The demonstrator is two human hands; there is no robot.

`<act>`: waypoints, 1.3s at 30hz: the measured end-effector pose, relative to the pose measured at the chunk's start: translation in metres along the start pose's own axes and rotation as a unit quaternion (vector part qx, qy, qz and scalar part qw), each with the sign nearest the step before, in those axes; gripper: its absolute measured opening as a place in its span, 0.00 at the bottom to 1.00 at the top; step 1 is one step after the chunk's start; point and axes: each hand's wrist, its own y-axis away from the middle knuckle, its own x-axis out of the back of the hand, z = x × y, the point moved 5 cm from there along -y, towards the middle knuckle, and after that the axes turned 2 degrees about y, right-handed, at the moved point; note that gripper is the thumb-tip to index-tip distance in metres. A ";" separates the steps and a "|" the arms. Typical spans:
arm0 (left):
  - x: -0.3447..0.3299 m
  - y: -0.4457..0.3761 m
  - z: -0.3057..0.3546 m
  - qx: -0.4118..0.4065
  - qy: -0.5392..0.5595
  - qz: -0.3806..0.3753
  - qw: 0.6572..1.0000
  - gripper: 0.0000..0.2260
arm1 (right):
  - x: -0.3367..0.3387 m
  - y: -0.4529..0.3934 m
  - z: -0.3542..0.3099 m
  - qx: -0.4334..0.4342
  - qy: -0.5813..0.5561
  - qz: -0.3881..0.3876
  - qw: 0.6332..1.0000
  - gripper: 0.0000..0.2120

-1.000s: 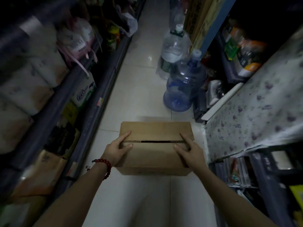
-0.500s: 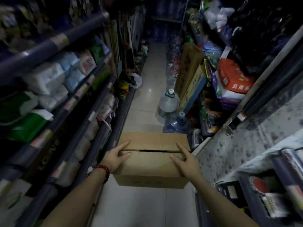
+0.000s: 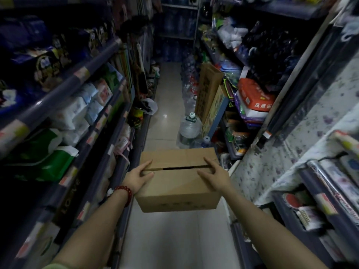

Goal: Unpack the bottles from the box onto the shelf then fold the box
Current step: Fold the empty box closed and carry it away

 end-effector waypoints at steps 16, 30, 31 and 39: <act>0.028 -0.213 0.042 0.029 -0.028 0.007 0.999 0.24 | 0.001 -0.236 -0.019 0.006 -0.002 -0.041 0.999 0.29; 0.069 -0.434 0.059 0.088 -0.050 -0.042 0.994 0.34 | -0.024 -0.454 -0.041 -0.008 0.028 -0.046 0.999 0.30; 0.070 -0.452 0.060 0.084 -0.045 -0.046 0.994 0.33 | -0.027 -0.469 -0.042 -0.009 0.031 -0.042 0.999 0.29; 0.096 -0.595 0.074 0.073 -0.041 -0.052 0.995 0.28 | -0.054 -0.590 -0.056 -0.047 0.033 -0.017 0.998 0.29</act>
